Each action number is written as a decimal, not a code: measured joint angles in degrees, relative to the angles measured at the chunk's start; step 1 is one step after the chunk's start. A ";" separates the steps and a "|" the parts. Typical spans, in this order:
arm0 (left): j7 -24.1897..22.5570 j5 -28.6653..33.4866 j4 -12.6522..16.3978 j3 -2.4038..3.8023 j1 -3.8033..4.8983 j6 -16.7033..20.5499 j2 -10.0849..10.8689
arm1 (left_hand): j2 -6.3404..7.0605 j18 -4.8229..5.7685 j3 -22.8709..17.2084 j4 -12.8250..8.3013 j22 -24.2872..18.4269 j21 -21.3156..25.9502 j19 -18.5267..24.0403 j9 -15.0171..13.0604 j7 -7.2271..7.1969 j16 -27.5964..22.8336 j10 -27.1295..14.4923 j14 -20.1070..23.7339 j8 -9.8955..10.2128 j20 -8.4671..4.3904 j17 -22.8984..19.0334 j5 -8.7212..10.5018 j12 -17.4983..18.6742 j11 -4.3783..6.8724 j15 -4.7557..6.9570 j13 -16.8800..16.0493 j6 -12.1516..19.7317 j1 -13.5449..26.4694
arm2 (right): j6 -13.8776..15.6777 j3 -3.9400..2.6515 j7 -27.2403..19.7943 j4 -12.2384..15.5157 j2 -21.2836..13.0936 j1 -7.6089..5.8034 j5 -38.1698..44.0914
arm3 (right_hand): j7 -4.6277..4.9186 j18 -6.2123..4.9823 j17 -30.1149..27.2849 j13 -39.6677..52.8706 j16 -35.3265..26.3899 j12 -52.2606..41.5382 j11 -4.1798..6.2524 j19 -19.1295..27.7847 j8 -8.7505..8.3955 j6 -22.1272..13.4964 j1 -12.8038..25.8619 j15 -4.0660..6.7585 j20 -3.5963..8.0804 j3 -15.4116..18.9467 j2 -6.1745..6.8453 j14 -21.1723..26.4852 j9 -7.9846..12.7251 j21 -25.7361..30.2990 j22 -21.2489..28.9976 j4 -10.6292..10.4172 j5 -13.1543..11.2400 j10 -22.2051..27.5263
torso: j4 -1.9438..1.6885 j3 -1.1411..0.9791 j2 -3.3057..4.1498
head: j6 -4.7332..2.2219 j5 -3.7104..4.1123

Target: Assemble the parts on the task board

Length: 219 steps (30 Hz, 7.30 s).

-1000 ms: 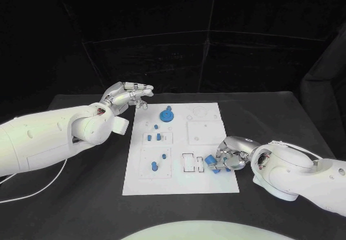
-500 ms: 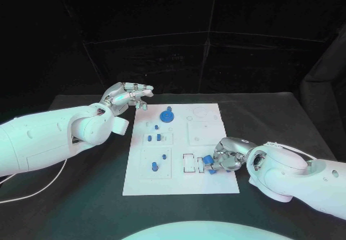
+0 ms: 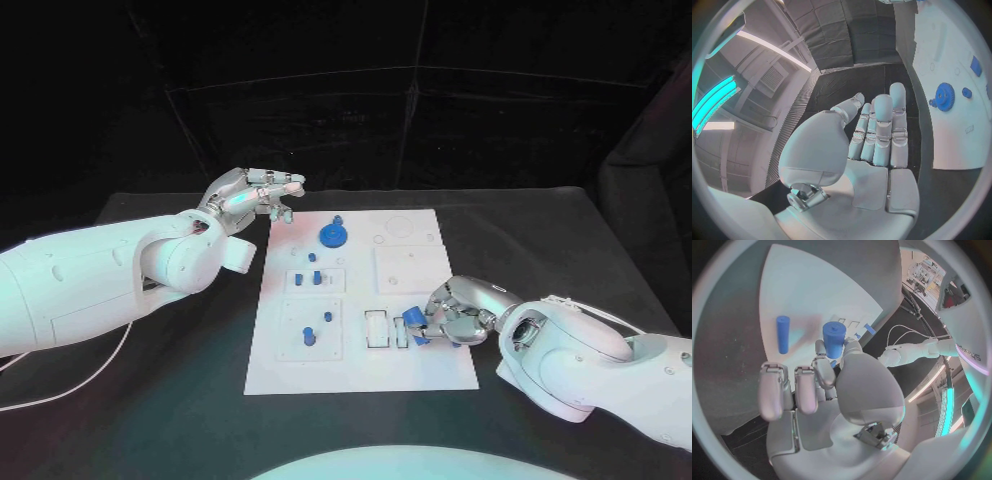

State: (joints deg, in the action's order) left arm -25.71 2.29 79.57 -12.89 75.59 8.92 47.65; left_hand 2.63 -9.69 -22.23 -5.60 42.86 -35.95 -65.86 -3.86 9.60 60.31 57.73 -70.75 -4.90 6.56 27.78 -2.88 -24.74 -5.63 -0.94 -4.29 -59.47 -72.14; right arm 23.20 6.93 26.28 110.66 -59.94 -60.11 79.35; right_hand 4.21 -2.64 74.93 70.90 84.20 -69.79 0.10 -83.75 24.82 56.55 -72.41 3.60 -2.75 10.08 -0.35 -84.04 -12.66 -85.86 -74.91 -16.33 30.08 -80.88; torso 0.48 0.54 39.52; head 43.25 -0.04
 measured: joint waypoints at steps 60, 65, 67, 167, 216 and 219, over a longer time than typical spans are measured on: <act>0.32 0.00 0.05 -0.04 -0.01 -0.09 -0.02 | 0.00 0.00 0.32 -0.01 -0.15 0.22 0.00 0.00 0.21 0.00 -0.42 0.00 0.00 0.00 -0.21 0.00 -0.31 0.00 0.00 0.02 0.21 0.00 | 2.06 -0.08 4.11 -4.01 9.11 -0.11 -5.93 | 0.19 0.90 -0.02 -3.36 -0.01 7.03 0.00 -0.20 -0.93 1.25 11.80 0.20 0.21 5.02 1.39 0.21 -1.98 -0.17 0.01 -0.49 -26.92 1.06 | 0.13 0.03 0.08 | 0.16 -1.31; 0.35 0.00 0.05 -0.04 -0.01 -0.10 0.03 | 0.00 0.00 0.32 -0.01 -0.20 0.22 0.00 0.00 0.21 0.00 -0.42 0.00 0.00 0.00 -0.20 0.00 -0.31 0.00 0.00 0.02 0.21 0.00 | 1.95 -0.02 3.09 -3.54 8.87 -0.05 -6.45 | -0.71 0.90 -0.02 -2.63 -0.01 6.46 0.36 -0.20 -0.57 2.25 10.55 0.20 0.21 3.81 0.08 0.21 -2.45 -0.17 0.01 -0.21 -25.31 0.70 | 0.13 0.01 0.07 | 0.17 -1.23; 0.36 0.00 0.05 -0.04 -0.01 -0.11 0.04 | 0.00 0.00 0.32 -0.01 -0.20 0.22 0.00 0.00 0.21 0.00 -0.41 0.00 0.00 0.00 -0.20 0.00 -0.32 0.00 0.00 0.02 0.21 0.00 | 1.86 -0.02 2.50 -3.27 8.81 -0.05 -6.76 | -0.81 0.90 -0.03 -2.21 0.28 6.12 0.63 -0.20 -0.20 2.91 10.34 0.41 0.21 3.81 -0.69 0.00 -2.66 -0.45 0.01 -0.21 -24.38 0.42 | 0.13 0.01 0.05 | 0.19 -1.24; 1.25 -0.04 -0.33 -0.09 -0.02 -1.14 -0.24 | 0.00 0.01 0.62 -0.02 -0.43 0.44 -0.20 0.00 0.21 0.00 -0.61 0.21 0.00 0.20 -0.52 0.00 -0.57 -0.20 -0.21 0.09 0.61 0.00 | -6.21 -0.08 -19.36 -4.13 9.05 -0.31 20.25 | -2.73 0.89 -0.02 4.15 1.54 -0.99 2.92 0.08 -20.85 -13.58 -11.65 2.64 1.57 -16.62 6.59 0.00 5.53 2.67 0.00 20.63 -16.89 0.64 | 0.02 0.10 0.08 | 0.09 -1.87; 1.65 -0.05 -0.30 -0.12 -0.01 -1.26 -0.03 | 0.00 0.00 0.78 0.14 -0.47 0.44 -0.20 0.00 0.21 0.00 -0.97 0.21 0.00 0.20 -0.56 0.00 -0.57 -0.29 -0.21 0.12 0.61 0.00 | -6.53 -0.12 -14.17 -3.90 9.63 -0.36 23.89 | 0.62 0.88 0.00 4.03 2.67 -5.22 0.70 -0.21 -20.23 -0.74 -7.12 1.41 1.00 -31.02 5.99 0.00 6.06 0.94 0.01 21.30 -18.96 -1.72 | 0.12 0.08 0.04 | 0.16 -1.86; 1.67 -0.05 -0.30 -0.12 -0.01 -1.26 -0.02 | 0.00 0.01 0.78 0.14 -0.47 0.44 -0.20 0.00 0.21 0.00 -1.02 0.21 0.00 0.20 -0.59 0.00 -0.57 -0.21 -0.21 0.12 0.61 0.00 | -6.57 -0.11 -14.16 -3.87 9.39 -0.36 23.89 | 0.37 0.88 0.00 4.03 2.67 -5.23 0.70 -0.21 -20.53 0.02 -7.52 1.41 1.00 -33.76 6.38 0.00 6.41 0.93 0.01 22.56 -19.10 -1.72 | 0.12 0.07 0.04 | 0.16 -1.91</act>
State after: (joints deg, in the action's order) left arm -24.04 2.24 79.27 -13.01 75.57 7.67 47.63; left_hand 2.63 -9.68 -21.45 -5.46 42.39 -35.51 -66.06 -3.86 9.81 60.31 56.71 -70.54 -4.90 6.76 27.19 -2.88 -25.32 -5.84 -1.14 -4.17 -58.86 -72.14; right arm 16.63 6.82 12.12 106.79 -50.54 -60.47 103.24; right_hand 4.58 -1.75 74.93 74.93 86.87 -75.02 0.81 -83.96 4.29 56.57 -79.93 5.01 -1.76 -23.69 6.03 -84.04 -6.26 -84.92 -74.90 6.23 10.99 -82.60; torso 0.60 0.62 39.56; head 43.41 -1.96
